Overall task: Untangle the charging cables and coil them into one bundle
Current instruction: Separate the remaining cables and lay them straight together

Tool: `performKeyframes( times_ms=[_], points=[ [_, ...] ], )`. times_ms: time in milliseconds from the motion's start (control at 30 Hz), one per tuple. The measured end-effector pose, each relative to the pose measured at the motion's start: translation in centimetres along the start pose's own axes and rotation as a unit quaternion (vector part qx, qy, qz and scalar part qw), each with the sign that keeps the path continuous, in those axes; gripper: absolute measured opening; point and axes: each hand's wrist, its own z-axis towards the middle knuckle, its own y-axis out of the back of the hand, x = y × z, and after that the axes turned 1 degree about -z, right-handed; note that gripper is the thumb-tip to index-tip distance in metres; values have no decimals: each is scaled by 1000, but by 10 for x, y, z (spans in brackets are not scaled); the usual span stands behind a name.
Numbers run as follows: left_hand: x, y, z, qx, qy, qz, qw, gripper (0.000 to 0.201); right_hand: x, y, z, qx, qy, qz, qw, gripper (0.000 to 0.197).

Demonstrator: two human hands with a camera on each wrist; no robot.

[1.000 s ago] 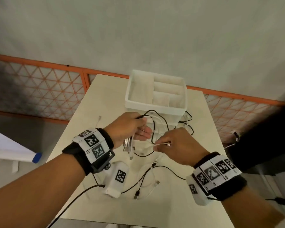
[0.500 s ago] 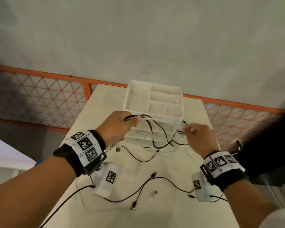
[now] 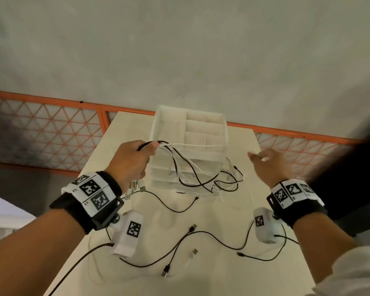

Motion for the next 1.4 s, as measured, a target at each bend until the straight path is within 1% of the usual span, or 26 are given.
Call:
performKeyframes(
  times_ms=[67,100,200,233,300,333,433,467,533,600,667,733,767,833,867,900,967,1000,1033,1100,1133,1200,1267,1300,1333,1400],
  points=[
    [2,0,2,-31,5,-9,999,27,4,6,10,-24,-13,30,999,37],
    [2,-1,3,-40,7,-12,999,27,6,8,12,-21,-21,44,999,41],
    [5,-4,2,-12,21,3,1000,27,10,10,20,-5,-2,112,994,59],
    [6,-5,1,4,26,15,1000,27,15,13,21,-7,17,132,991,57],
    [9,-6,0,20,33,37,999,27,28,22,21,-23,66,176,982,37],
    [10,-5,1,20,34,43,998,27,35,27,22,-36,89,191,977,27],
    [13,-4,4,14,36,46,998,28,46,35,25,-59,159,221,960,11],
    [14,-4,5,15,37,47,998,28,47,35,25,-65,178,236,953,7],
    [16,-6,5,19,40,44,998,28,48,31,26,-70,204,265,940,9],
    [18,-7,5,10,38,33,999,27,41,22,27,-61,219,259,939,12],
    [17,-6,5,-21,19,4,1000,27,27,10,27,-35,188,197,962,3],
    [12,-1,6,-60,-14,-44,997,26,2,-1,26,-12,97,83,992,18],
    [8,1,6,-77,-26,-67,994,26,-12,-5,26,10,43,22,999,25],
    [1,5,7,-92,-36,-88,991,27,-31,-11,19,74,-43,-86,993,31],
    [-2,4,7,-87,-35,-79,992,27,-34,-13,15,97,-51,-130,985,34],
    [-3,1,7,-74,-30,-59,995,26,-29,-13,13,98,-36,-146,984,35],
    [0,-8,7,-43,-12,-16,999,27,-8,-7,9,47,41,-94,994,26],
    [4,-14,7,-30,-2,0,1000,28,5,-1,9,2,84,-40,996,19],
    [8,-18,7,-18,8,14,1000,28,20,7,9,-55,125,12,991,16],
    [16,-24,8,-2,27,44,999,26,46,25,11,-166,199,103,960,21],
    [19,-24,9,-1,34,56,998,25,57,34,10,-204,229,134,942,25],
    [26,-22,12,-10,46,72,996,25,74,50,12,-253,259,173,916,34],
    [30,-18,15,-29,54,88,994,25,80,60,17,-276,250,173,912,42],
    [31,-16,16,-38,54,91,994,26,81,63,19,-276,229,149,921,43],
    [32,-14,17,-45,53,91,993,28,78,61,22,-263,203,115,936,44],
    [31,-11,18,-49,50,85,994,31,71,49,28,-200,166,83,962,41]
  ],
)
